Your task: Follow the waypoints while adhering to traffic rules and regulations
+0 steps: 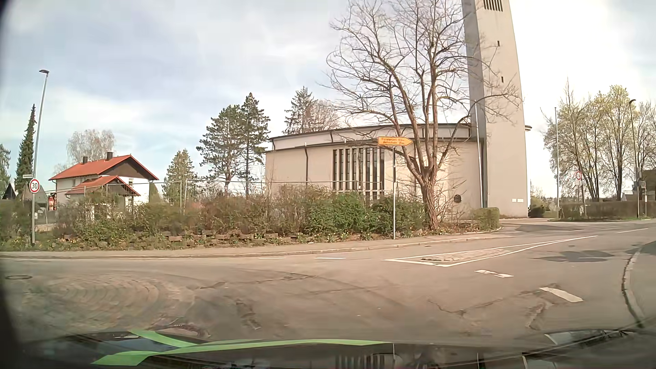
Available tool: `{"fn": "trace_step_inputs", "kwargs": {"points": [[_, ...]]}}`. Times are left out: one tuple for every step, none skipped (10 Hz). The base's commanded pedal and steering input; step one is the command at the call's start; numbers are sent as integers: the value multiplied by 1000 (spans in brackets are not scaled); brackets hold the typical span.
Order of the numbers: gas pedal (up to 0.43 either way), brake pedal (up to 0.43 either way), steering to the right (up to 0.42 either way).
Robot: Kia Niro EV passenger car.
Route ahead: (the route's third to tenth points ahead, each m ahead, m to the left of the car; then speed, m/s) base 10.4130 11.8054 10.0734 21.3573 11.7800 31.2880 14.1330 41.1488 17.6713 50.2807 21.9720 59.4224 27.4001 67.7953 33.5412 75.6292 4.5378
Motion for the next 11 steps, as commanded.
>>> {"fn": "trace_step_inputs", "kwargs": {"points": [[0, 0, -95], [0, 0, -126], [0, 0, -155], [8, 0, -185], [8, 0, -221], [59, 0, -266], [67, 0, -311], [67, 0, -352], [67, 0, -391], [59, 0, -429], [59, 0, -460]]}}
